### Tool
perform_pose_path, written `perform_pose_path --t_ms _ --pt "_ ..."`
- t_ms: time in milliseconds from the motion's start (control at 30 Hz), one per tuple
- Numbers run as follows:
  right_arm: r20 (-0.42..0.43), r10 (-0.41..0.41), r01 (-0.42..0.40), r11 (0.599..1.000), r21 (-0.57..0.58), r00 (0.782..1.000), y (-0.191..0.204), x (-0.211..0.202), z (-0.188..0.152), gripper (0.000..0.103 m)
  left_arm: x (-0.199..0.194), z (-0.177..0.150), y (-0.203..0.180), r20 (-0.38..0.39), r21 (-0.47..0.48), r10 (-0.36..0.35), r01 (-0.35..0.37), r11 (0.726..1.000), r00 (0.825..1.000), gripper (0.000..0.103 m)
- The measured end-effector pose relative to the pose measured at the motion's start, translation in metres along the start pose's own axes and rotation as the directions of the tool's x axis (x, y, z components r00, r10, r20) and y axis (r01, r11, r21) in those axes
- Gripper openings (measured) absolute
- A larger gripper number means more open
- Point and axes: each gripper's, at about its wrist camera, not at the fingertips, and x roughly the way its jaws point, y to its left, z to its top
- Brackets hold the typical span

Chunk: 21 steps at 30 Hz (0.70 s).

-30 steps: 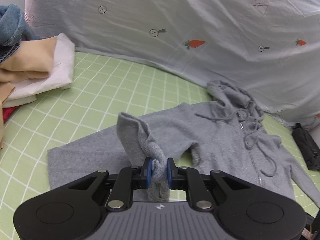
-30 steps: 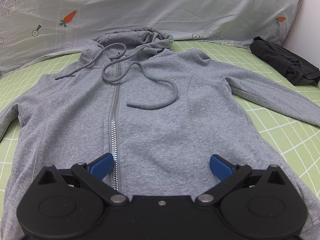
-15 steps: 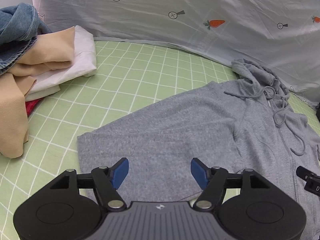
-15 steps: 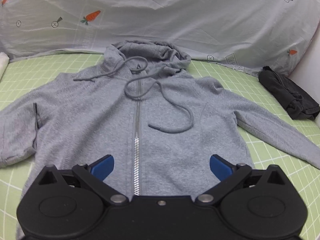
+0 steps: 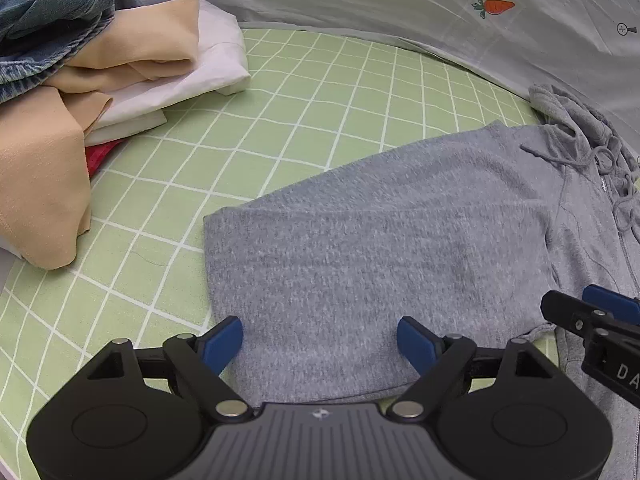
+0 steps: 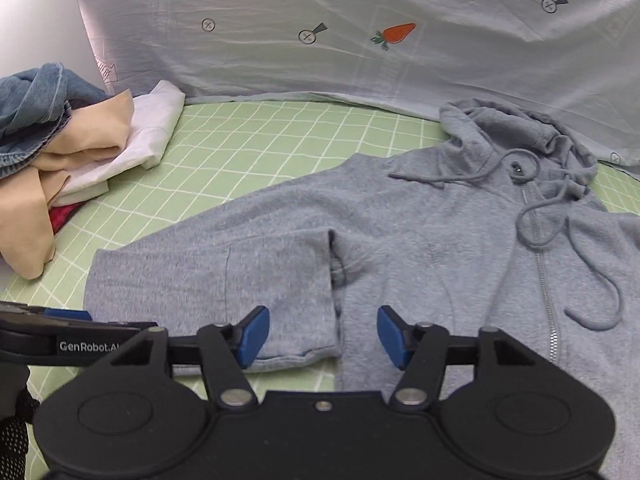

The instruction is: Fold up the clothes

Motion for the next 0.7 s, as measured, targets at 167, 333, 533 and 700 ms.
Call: perform_pose_path --t_ms 167,333,533,700 --pt "-0.064 0.015 -0.011 0.998 0.065 0.998 -0.008 0.015 -0.005 0.033 0.002 -0.002 -0.006 0.001 0.029 0.009 -0.009 1.0 1.0 0.094" --pt "-0.051 0.062 -0.058 0.995 0.078 0.997 -0.015 0.014 -0.005 0.015 0.003 -0.003 -0.011 -0.003 0.04 0.029 -0.029 0.999 1.0 0.094" --pt "0.02 0.093 -0.094 0.995 0.032 0.995 -0.015 -0.003 0.001 0.01 -0.003 -0.005 -0.014 -0.008 0.018 0.059 -0.059 0.998 0.998 0.094" --pt "0.12 0.09 -0.092 0.996 0.017 0.989 -0.021 -0.024 0.012 0.01 -0.021 -0.01 -0.018 0.035 0.026 0.087 -0.088 0.996 0.996 0.094"
